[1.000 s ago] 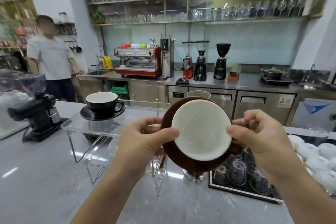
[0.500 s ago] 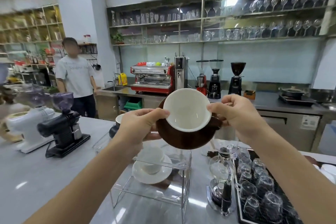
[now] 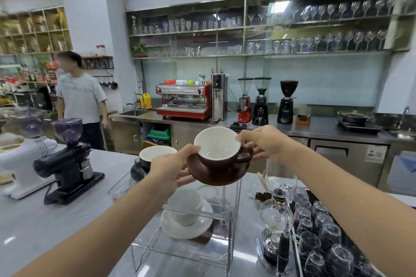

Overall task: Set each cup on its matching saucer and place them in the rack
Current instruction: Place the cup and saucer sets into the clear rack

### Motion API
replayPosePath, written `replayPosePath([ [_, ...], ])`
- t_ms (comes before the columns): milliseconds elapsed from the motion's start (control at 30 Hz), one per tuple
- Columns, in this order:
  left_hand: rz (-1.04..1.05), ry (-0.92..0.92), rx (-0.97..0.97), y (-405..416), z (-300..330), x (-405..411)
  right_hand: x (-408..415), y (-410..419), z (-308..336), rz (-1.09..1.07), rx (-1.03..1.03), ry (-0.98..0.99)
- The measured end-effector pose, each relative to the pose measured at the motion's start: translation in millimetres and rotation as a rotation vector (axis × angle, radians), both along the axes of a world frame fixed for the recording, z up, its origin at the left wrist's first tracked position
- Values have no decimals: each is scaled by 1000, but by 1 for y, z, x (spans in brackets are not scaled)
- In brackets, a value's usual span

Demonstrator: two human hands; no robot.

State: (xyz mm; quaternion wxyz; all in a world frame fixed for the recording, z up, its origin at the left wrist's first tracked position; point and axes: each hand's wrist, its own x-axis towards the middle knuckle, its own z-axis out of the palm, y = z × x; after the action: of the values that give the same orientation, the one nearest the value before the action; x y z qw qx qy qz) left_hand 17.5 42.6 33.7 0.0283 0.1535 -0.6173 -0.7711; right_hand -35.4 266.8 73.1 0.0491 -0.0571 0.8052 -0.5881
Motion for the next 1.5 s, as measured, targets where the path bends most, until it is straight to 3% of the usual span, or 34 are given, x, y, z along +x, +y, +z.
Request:
replayPosePath([
  [367,-17,-112,-49,-2,-20,-5,-27,-3,-28,20,96,-187],
  [900,-41,-189,-113,-9,-30,-11,-47,-16,-42,-7,219,-170],
  [1500,-33,-157,-284,-20,-27,-7,-46,-22,-53,7,316,-157],
])
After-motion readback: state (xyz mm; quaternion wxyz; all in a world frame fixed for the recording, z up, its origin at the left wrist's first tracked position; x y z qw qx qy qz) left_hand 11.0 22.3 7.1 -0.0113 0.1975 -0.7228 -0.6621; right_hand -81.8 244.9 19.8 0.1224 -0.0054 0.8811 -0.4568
